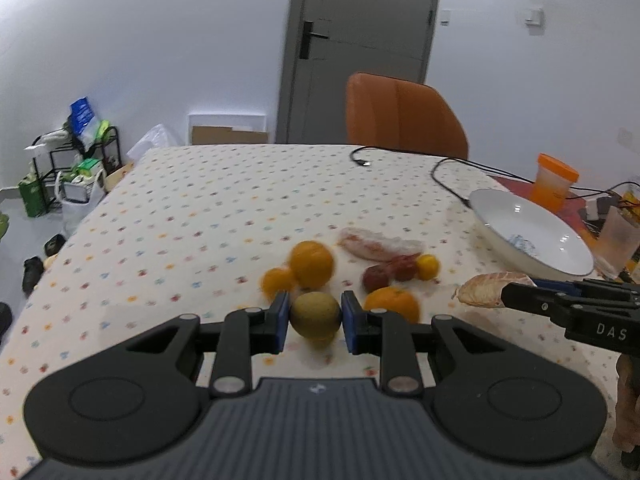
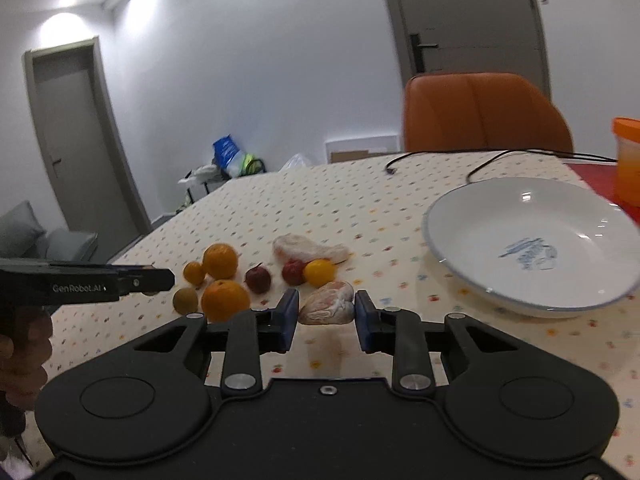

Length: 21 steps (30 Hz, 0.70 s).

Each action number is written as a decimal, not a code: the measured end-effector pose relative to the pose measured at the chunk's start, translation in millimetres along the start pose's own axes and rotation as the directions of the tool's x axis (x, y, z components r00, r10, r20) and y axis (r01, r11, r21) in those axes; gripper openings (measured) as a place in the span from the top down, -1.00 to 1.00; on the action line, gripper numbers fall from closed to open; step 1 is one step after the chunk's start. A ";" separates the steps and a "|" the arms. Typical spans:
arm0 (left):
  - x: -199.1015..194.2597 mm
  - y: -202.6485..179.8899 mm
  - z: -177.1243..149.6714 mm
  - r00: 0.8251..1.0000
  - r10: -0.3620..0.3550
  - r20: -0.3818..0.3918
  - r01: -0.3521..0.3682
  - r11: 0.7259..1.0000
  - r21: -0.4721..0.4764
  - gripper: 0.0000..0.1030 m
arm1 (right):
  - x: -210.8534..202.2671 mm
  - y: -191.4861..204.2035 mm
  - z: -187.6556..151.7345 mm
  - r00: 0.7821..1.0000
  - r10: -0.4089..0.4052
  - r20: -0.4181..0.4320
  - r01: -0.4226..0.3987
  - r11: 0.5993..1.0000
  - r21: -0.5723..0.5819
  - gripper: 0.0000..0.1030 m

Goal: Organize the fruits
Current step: 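Carry both fruits into the white bowl and open both tools to release them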

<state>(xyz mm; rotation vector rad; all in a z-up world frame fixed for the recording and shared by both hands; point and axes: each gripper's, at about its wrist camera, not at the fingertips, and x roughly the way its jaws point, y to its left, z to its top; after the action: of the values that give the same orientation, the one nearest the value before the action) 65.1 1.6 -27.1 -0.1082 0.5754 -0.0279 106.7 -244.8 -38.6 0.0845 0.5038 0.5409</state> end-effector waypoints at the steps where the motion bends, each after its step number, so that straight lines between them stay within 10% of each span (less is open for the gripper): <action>1: 1.3 -5.0 1.0 1.000 -0.008 0.001 0.008 1.000 0.007 0.49 | -3.6 -3.7 0.6 1.000 -0.005 0.009 0.005 1.000 0.007 0.46; 21: 21.8 -87.3 24.6 0.991 -0.130 0.034 0.125 0.985 0.121 0.49 | -44.6 -56.1 8.9 0.989 -0.082 0.121 0.074 0.995 0.070 0.46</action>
<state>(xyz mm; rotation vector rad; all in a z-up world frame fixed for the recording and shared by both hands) 97.1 -84.1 -8.8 -0.0298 0.5234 -0.1840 104.6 -315.3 -22.9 0.1591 0.4018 0.4401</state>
